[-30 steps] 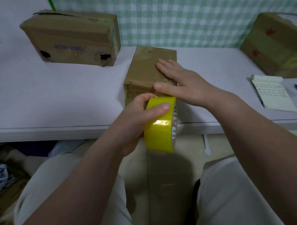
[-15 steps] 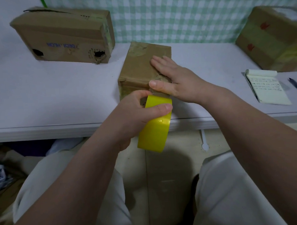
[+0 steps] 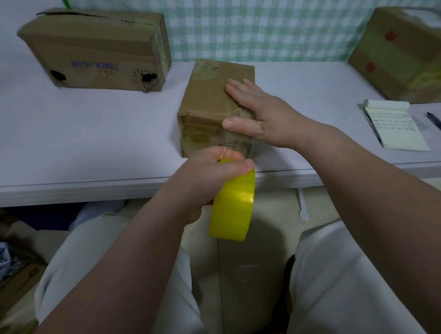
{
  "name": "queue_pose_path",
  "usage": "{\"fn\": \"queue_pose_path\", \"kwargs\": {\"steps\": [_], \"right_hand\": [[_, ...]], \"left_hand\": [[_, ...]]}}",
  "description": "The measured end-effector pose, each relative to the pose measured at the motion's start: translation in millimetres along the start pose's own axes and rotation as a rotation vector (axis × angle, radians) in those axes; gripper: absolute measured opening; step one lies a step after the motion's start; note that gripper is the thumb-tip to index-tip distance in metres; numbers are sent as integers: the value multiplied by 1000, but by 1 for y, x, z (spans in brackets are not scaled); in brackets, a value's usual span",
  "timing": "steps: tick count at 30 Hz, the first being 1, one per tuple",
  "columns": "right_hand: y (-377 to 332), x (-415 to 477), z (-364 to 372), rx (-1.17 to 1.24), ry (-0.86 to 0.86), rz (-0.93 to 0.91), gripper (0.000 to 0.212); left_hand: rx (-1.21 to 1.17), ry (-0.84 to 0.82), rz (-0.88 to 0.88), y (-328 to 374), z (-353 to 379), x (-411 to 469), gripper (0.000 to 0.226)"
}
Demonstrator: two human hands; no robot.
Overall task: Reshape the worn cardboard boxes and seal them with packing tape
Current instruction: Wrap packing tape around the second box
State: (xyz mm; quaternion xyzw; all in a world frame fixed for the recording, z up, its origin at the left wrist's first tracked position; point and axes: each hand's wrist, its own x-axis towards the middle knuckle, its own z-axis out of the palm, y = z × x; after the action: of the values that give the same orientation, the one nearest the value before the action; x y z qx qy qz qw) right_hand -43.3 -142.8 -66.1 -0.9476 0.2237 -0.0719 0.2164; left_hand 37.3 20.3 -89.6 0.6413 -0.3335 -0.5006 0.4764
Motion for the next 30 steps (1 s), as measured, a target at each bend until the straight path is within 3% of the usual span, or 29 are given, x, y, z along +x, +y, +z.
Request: {"fn": "queue_pose_path", "kwargs": {"steps": [6, 11, 14, 17, 19, 20, 22, 25, 28, 30], "right_hand": [[-1, 0, -3, -19, -8, -7, 87], [-2, 1, 2, -38, 32, -10, 83], [-2, -3, 5, 136, 95, -4, 73], [4, -12, 8, 503, 453, 152, 43], [16, -18, 9, 503, 742, 306, 35], [24, -22, 9, 417, 797, 378, 29], [39, -32, 11, 175, 737, 524, 19], [60, -42, 22, -51, 526, 655, 27], [71, -41, 33, -42, 390, 700, 28], [71, -40, 33, 29, 399, 714, 28]], "left_hand": [[-143, -36, -46, 3, -3, -1, 41], [-287, -42, -42, 6, -5, 1, 21], [-330, -57, -32, 8, -4, -2, 24], [-347, -63, -19, 10, -4, -3, 30], [-358, -70, -16, 11, -6, -4, 33], [-351, -74, -14, 12, -7, -4, 34], [-334, -74, -11, 12, -8, -5, 34], [-327, -66, -12, 13, -6, -6, 33], [-344, -55, -20, 13, -4, -5, 32], [-341, -50, -20, 13, -3, -5, 32]]}}
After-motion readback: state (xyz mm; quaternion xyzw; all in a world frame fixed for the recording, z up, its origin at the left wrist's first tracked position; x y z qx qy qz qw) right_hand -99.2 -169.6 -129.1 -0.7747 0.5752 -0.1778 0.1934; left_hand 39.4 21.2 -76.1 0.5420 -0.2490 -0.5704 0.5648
